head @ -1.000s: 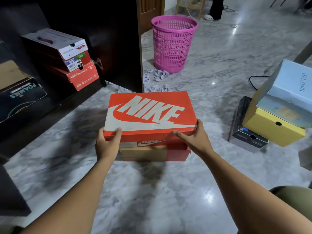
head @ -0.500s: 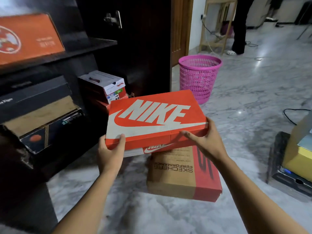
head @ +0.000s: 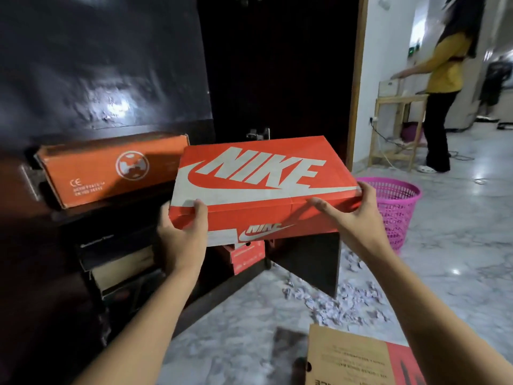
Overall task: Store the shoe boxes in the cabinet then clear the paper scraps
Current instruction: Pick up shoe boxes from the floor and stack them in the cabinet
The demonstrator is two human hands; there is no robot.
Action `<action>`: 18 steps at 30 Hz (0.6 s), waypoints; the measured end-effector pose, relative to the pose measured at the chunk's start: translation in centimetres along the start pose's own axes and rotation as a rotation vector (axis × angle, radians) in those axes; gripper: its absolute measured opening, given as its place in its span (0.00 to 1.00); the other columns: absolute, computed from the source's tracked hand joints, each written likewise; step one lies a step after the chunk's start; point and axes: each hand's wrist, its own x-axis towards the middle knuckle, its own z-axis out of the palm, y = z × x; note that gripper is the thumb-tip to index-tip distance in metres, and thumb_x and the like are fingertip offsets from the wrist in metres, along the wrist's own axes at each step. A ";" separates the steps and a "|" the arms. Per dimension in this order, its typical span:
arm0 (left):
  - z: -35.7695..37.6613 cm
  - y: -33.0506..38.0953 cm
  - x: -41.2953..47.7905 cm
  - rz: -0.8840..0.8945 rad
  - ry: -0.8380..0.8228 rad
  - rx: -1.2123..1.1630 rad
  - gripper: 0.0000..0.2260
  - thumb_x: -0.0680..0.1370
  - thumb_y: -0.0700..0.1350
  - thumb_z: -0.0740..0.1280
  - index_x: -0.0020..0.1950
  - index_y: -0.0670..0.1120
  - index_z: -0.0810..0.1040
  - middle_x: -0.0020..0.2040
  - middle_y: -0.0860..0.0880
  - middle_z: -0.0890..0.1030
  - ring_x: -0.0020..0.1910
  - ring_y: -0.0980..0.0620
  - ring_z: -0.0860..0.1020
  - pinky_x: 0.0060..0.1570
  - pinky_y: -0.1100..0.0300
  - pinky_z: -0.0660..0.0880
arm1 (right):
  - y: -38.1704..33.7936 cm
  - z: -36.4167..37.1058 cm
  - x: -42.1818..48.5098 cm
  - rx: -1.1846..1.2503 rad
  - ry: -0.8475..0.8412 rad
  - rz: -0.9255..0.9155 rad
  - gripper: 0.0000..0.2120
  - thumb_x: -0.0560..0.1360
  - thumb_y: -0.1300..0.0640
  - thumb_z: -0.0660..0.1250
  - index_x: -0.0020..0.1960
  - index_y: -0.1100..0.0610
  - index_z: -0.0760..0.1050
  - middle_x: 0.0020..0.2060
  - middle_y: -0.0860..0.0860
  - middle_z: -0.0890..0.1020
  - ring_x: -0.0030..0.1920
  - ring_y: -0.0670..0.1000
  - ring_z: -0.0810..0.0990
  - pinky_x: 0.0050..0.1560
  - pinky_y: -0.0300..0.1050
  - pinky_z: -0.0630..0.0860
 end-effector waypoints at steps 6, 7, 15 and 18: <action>-0.4 2.5 7.3 0.097 0.223 0.001 0.20 0.72 0.63 0.67 0.58 0.52 0.77 0.49 0.53 0.81 0.45 0.50 0.80 0.44 0.56 0.77 | -4.3 5.9 6.0 0.065 -0.032 -0.063 0.49 0.63 0.36 0.77 0.74 0.52 0.58 0.63 0.46 0.73 0.61 0.47 0.75 0.56 0.40 0.74; -0.6 3.0 8.7 0.099 0.242 -0.019 0.22 0.70 0.65 0.67 0.58 0.53 0.77 0.49 0.53 0.81 0.46 0.49 0.81 0.46 0.54 0.79 | -5.4 6.8 7.0 0.078 -0.044 -0.064 0.48 0.63 0.36 0.77 0.75 0.52 0.58 0.63 0.46 0.73 0.60 0.47 0.75 0.53 0.36 0.73; -2.3 8.2 17.6 0.127 0.461 -0.059 0.22 0.72 0.60 0.69 0.59 0.48 0.76 0.51 0.51 0.81 0.49 0.48 0.81 0.48 0.54 0.79 | -13.3 14.9 14.8 0.119 -0.166 -0.062 0.50 0.62 0.34 0.75 0.75 0.52 0.57 0.60 0.46 0.72 0.60 0.48 0.73 0.59 0.44 0.72; -2.8 8.5 19.7 0.094 0.550 0.021 0.28 0.69 0.66 0.66 0.61 0.49 0.76 0.56 0.47 0.82 0.54 0.43 0.80 0.54 0.46 0.78 | -14.3 17.7 16.3 0.163 -0.208 -0.038 0.53 0.59 0.33 0.75 0.74 0.51 0.55 0.61 0.49 0.72 0.60 0.50 0.75 0.61 0.48 0.75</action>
